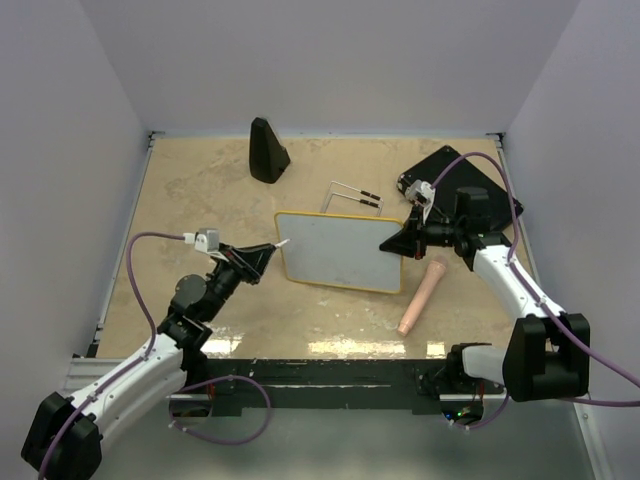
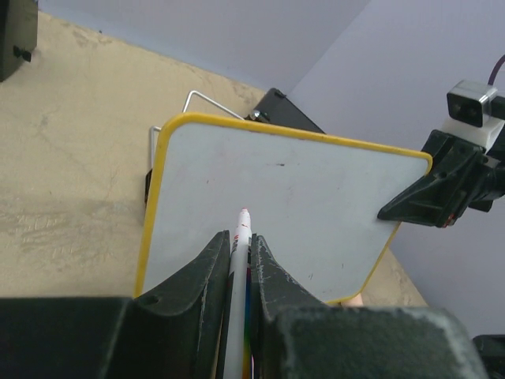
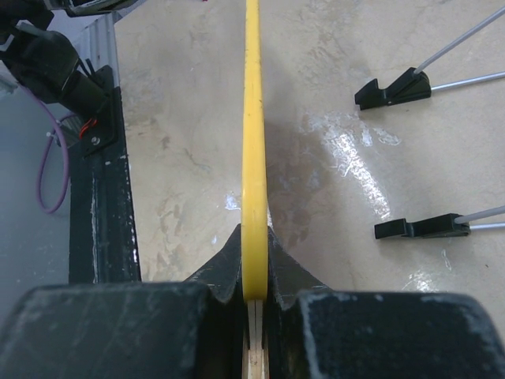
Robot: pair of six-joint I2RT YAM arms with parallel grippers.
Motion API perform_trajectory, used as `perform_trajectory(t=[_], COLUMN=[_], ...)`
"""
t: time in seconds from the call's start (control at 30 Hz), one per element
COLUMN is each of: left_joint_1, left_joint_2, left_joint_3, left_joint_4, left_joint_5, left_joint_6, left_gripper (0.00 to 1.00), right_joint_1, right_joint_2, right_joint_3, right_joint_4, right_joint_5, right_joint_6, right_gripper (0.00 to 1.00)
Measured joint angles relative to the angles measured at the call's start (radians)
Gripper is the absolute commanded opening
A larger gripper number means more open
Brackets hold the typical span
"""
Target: Write a sentence on the whiteboard
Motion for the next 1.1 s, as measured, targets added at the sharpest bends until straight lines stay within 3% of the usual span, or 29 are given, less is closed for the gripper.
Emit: perform_trajectory(t=[0.8, 1.1], left_joint_1=[0.000, 0.000], left_joint_2=[0.069, 0.060], left_joint_3=[-0.023, -0.027], left_joint_4=[0.226, 0.243], left_joint_5=[-0.028, -0.024], left_joint_6=[0.052, 0.090], left_gripper=[0.00, 0.00], right_joint_1=[0.000, 0.000], right_joint_2=[0.039, 0.071], right_joint_3=[0.001, 0.138], right_joint_4=[0.061, -0.091], right_joint_5=[-0.017, 0.007], right_joint_6=[0.143, 0.135], right_gripper=[0.00, 0.00])
